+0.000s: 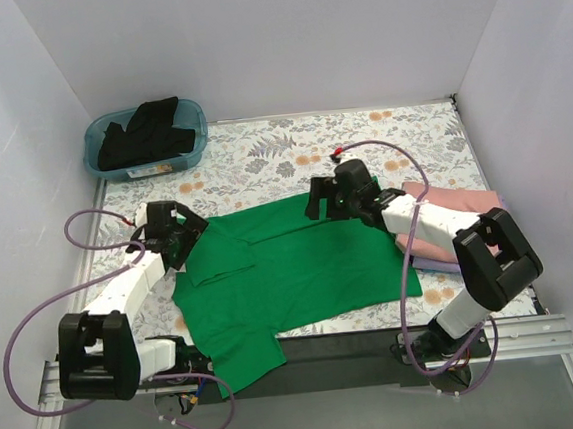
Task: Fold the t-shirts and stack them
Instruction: Fold the tshirt
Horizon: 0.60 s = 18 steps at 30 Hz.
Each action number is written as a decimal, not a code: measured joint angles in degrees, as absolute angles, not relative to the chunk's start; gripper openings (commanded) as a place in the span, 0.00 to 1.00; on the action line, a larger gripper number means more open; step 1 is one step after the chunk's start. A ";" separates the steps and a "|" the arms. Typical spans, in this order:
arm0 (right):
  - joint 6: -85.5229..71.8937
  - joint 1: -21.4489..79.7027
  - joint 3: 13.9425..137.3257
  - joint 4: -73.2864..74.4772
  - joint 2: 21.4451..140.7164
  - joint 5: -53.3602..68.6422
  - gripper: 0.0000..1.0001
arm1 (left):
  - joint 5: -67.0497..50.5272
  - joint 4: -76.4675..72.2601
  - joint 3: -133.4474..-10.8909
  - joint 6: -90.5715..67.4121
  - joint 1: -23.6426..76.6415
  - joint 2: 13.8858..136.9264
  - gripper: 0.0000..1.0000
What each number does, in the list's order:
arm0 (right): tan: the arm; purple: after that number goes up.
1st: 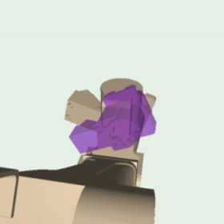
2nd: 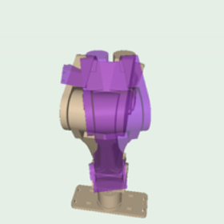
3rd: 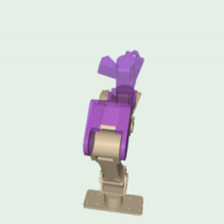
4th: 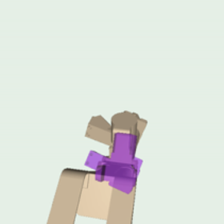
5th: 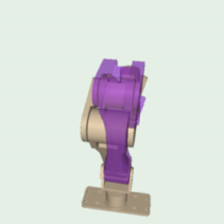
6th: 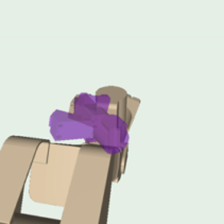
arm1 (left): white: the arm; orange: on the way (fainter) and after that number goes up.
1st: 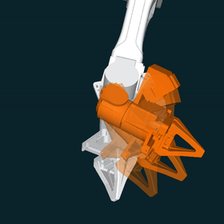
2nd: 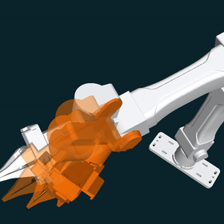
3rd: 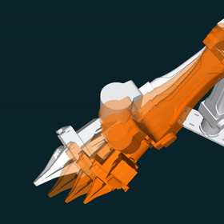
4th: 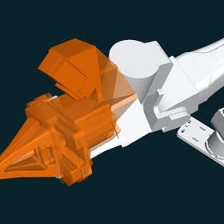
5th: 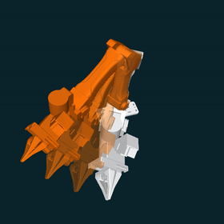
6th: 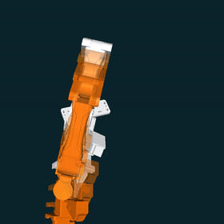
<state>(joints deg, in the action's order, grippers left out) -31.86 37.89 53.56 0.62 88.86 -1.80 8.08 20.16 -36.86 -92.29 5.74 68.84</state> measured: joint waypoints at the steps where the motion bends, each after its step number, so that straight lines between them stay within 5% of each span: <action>1: -30.96 35.68 53.54 1.17 89.17 -2.50 0.98 | 7.42 19.38 -36.91 -92.07 5.74 69.71 0.98; 18: -21.58 20.97 67.83 2.26 109.43 1.15 0.98 | 11.77 14.90 -54.65 -89.69 4.40 97.06 0.98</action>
